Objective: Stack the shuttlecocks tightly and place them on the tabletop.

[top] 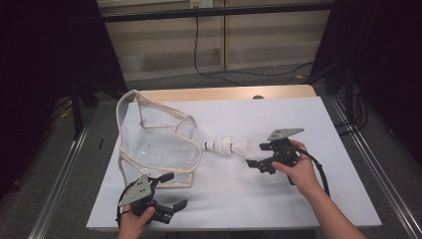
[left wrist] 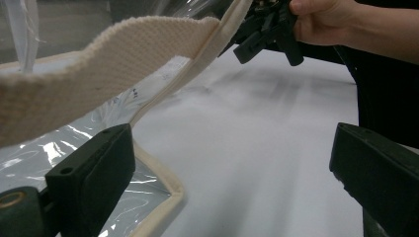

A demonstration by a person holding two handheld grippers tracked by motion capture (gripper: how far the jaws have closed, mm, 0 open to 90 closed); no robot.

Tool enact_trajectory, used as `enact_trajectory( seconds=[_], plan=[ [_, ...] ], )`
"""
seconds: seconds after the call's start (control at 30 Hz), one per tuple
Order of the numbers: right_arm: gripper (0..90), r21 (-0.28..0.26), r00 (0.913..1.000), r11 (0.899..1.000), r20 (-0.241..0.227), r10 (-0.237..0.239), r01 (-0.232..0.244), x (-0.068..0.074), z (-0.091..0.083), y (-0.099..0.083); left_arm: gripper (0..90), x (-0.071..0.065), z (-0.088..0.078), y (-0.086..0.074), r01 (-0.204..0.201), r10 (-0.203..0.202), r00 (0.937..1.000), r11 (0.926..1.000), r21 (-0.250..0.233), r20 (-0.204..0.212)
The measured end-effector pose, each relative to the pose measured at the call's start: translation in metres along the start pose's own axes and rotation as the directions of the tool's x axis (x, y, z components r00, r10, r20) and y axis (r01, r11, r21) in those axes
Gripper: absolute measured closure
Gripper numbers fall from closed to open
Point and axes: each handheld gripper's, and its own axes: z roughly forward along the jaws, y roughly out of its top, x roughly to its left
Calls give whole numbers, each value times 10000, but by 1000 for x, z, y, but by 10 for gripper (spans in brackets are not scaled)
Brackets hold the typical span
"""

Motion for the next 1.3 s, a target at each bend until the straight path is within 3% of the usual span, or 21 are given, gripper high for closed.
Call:
enact_trajectory(
  seconds=[0.2, 0.43, 0.5, 0.7, 1.17, 1.3],
  plan=[
    [229, 106, 9999, 9999, 80, -87, 86, 0, 8, -1, 39, 0, -1, 0, -31, 31, 10000, 10000, -2, -18],
    [423, 123, 9997, 9999, 240, -80, 78, -1, 16, -1, 39, 1, -1, 0, -21, 21, 10000, 10000, 18, -15],
    [515, 56, 9996, 9999, 252, -133, 131, -2, 17, 0, 39, 1, -1, 0, -48, 48, 10000, 10000, 2, -13],
    [658, -115, 9994, 9999, 341, -34, 38, -5, 21, 2, 39, 1, -2, 0, -11, 11, 10000, 10000, -40, -13],
    [893, -244, 9999, 9996, 70, 109, -107, -9, 26, 5, 38, 1, -5, 0, -19, 19, 10000, 9999, -130, -67],
    [900, -325, 10000, 9994, 2, 79, -79, -9, 25, 7, 38, 2, -5, 0, -3, 2, 10000, 9999, -132, -74]
  ],
)
